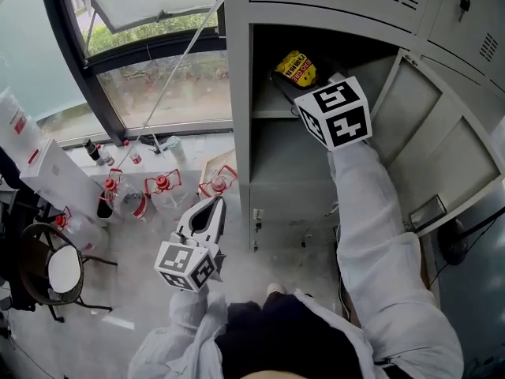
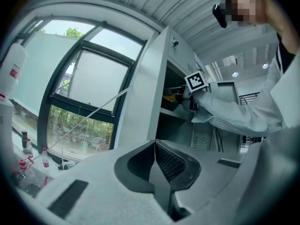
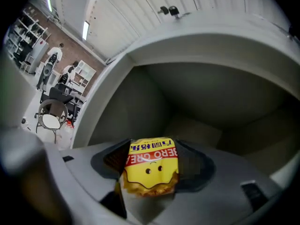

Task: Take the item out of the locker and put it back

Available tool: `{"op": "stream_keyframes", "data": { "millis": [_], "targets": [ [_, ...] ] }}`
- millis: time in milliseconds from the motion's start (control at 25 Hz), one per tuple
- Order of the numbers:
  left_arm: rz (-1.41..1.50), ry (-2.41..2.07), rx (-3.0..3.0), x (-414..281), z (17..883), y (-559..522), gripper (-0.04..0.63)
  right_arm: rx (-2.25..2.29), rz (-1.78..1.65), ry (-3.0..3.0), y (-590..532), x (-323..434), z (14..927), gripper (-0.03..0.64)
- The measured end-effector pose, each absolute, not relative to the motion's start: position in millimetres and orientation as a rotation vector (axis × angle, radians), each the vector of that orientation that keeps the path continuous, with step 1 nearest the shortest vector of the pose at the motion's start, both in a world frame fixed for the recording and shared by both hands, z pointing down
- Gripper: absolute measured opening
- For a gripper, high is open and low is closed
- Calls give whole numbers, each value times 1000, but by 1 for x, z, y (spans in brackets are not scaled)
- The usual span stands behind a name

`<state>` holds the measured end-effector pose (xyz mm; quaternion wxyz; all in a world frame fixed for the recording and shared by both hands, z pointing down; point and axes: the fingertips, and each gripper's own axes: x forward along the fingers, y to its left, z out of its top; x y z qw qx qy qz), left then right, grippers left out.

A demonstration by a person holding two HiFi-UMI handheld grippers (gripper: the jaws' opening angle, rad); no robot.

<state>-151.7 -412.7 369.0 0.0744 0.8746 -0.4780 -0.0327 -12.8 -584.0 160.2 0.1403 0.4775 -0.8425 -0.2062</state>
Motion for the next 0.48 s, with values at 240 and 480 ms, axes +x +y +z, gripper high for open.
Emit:
{"op": "stream_keyframes", "data": {
  "millis": [240,480],
  "targets": [
    [-113,-1500,2596,-167,368,-418,11,1177,-543,-2430,-630,-30,171,284],
    [-135,-1577,2551,-182,367,-425,11,959,-586,-2340,-658,-49,193,284]
  ]
}}
